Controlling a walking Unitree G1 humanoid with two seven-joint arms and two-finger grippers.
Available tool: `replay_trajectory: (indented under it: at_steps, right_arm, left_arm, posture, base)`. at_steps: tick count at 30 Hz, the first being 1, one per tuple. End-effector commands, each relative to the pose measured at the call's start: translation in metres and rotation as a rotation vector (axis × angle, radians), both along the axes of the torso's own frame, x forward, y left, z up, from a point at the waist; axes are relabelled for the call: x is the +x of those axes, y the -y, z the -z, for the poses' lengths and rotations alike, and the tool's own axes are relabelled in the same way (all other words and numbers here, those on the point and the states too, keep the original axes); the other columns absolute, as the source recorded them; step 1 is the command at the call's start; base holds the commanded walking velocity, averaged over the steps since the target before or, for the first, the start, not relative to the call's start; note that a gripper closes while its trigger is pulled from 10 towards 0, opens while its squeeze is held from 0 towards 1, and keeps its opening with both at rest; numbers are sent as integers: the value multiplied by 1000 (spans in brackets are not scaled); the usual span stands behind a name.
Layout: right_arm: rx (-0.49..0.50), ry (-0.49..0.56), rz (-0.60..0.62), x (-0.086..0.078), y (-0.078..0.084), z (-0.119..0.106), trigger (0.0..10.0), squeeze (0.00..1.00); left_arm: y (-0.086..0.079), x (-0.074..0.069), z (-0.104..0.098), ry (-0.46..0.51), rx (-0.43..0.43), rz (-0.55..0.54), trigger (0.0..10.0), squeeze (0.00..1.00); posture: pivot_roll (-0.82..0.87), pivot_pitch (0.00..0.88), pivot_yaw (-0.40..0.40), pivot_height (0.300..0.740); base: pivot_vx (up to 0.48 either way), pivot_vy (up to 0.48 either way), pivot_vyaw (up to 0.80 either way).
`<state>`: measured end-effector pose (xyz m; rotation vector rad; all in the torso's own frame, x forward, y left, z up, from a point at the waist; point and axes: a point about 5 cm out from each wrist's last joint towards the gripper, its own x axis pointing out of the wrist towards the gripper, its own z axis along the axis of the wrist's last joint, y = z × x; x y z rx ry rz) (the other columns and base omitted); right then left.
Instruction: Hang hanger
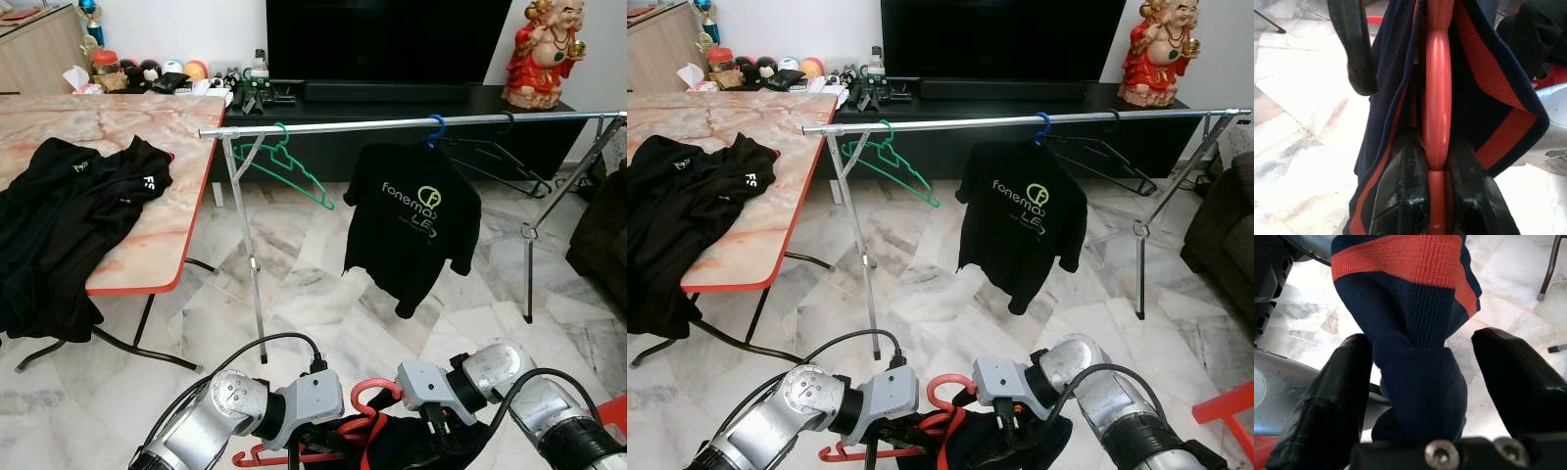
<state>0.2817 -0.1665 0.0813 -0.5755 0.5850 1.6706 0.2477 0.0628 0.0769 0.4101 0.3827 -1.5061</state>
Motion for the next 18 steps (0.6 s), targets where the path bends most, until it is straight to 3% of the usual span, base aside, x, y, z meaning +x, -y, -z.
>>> replay_trajectory:
  at_steps: [1,18]
  right_arm:
    - [-7,17,-13,1,-2,-1,0,0]
    - [5,3,-28,-2,-7,2,0,0]
  left_arm:
    - [5,4,-12,40,-33,17,10000,0]
    - [6,6,-15,52,-36,9,10000,0]
  posture:
    - [54,70,-48,740]
    - [53,97,-49,740]
  base:
    - [0,0,0]
    - [0,0,0]
